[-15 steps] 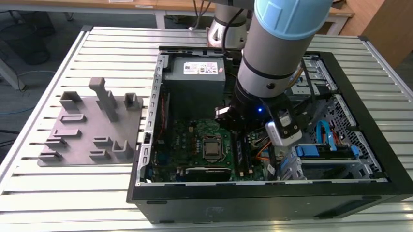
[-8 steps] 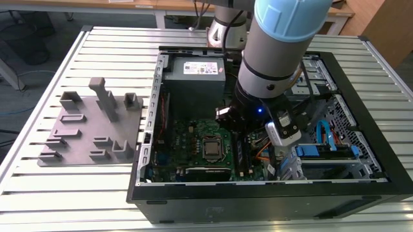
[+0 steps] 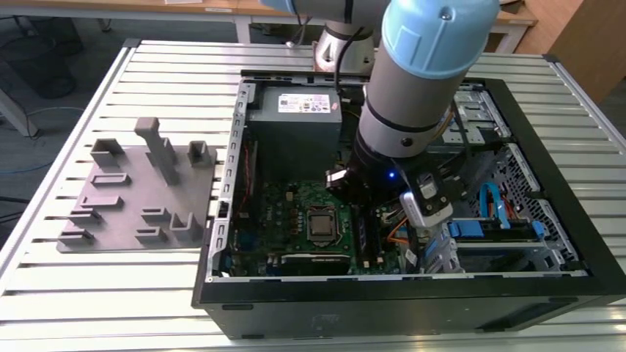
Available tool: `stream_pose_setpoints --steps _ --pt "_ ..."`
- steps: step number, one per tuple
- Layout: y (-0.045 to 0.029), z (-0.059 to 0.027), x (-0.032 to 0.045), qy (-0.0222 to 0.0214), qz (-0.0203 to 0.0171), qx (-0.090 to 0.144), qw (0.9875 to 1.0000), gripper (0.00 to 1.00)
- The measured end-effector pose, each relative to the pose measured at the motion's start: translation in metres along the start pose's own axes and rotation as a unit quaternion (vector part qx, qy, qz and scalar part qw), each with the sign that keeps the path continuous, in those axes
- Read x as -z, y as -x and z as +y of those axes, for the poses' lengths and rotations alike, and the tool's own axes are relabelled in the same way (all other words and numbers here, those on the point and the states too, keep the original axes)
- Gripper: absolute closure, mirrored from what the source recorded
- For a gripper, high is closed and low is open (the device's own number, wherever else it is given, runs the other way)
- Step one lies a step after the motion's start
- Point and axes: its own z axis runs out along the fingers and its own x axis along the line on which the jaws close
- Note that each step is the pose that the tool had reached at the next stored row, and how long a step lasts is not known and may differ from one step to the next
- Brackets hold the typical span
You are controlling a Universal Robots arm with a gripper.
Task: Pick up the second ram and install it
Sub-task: 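Insert the second ram into the second slot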
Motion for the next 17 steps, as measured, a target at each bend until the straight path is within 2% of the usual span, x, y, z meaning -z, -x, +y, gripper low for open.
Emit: stream_pose_setpoints --steps 2,7,11,17 --pt "0.0001 -0.0001 -0.0008 -0.0019 0.0001 0.001 1.0000 0.87" --pt "0.0001 -0.0002 -0.0017 -0.0132 -0.0004 -0.003 0.9999 0.87" --pt "0.0001 -0.0003 -0.0029 -0.0155 -0.0007 -0.009 0.9998 0.87" --pt "0.0001 0.0004 -0.0046 -0.0167 -0.0008 -0.010 0.9998 0.87"
